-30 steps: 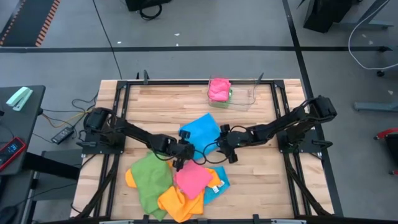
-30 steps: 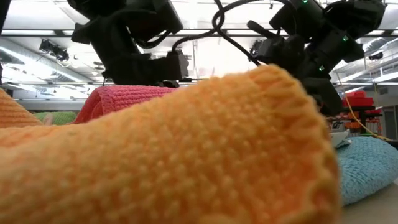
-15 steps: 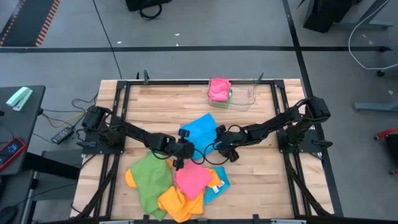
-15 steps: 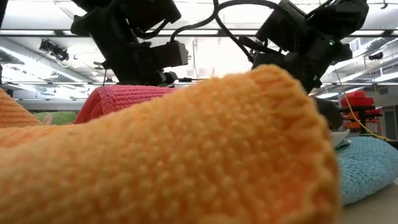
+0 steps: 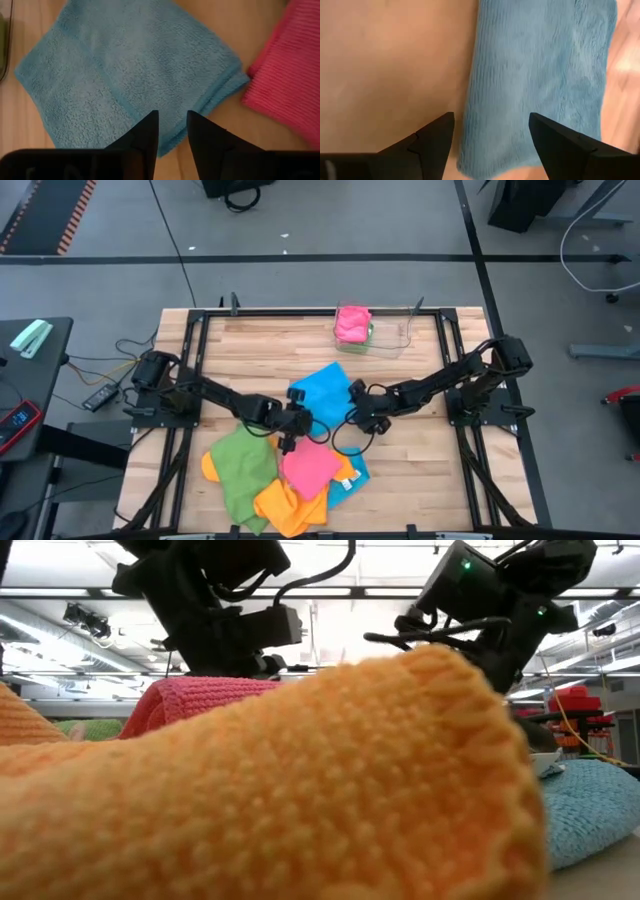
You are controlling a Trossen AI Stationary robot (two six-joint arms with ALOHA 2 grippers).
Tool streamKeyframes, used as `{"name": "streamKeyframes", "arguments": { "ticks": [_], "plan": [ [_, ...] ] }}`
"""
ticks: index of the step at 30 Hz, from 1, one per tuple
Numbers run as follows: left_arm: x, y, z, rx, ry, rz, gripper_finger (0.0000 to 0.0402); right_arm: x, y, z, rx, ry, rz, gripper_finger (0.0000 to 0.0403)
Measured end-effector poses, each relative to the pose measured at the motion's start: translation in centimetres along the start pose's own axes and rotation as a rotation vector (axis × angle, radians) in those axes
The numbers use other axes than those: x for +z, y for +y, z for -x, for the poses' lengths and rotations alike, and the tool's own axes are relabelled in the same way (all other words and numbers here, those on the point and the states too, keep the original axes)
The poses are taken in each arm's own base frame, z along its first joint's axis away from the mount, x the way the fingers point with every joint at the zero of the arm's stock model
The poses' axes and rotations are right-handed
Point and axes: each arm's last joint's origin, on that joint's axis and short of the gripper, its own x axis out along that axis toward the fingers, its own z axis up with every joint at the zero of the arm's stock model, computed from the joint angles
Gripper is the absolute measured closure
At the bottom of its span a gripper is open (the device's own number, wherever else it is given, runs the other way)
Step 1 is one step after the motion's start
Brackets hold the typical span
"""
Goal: Fold microfiber towels
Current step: Fold the top blue towel
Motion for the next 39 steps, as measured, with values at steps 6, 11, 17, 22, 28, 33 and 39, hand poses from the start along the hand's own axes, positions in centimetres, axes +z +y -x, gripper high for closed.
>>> {"name": "streamKeyframes", "arguments": {
  "ticks": [6, 11, 17, 22, 28, 33, 39],
  "plan": [
    [-0.2, 1.2, -0.5, 0.019, 0.013, 0.032, 0.0288, -0.6, 0.2, 0.1, -0.005, 0.086, 0.047, 0.0137],
    [0.1, 2.1, -0.8, -0.006, -0.027, 0.087, 0.029, -0.8, 0.3, 0.3, -0.017, 0.119, 0.091, 0.0137],
    [0.1, 1.9, -1.3, -0.044, -0.035, 0.12, 0.029, -0.8, 0.3, 0.3, -0.014, 0.114, 0.11, 0.014],
    [-0.6, 0.8, -3.0, -0.052, 0.012, 0.106, 0.0292, -0.6, 0.6, 0.4, -0.013, 0.104, 0.115, 0.0166],
    [-0.6, 0.7, -3.4, -0.046, 0.015, 0.124, 0.0296, -0.4, 0.7, 0.4, -0.009, 0.086, 0.084, 0.0203],
    [-0.6, 0.6, -3.4, -0.048, 0.018, 0.12, 0.0298, -0.3, 0.7, 0.3, -0.004, 0.07, 0.065, 0.0232],
    [-0.7, 0.6, -3.4, -0.05, 0.02, 0.119, 0.0298, -0.1, 0.8, 0.3, -0.001, 0.056, 0.022, 0.0275]
  ]
}}
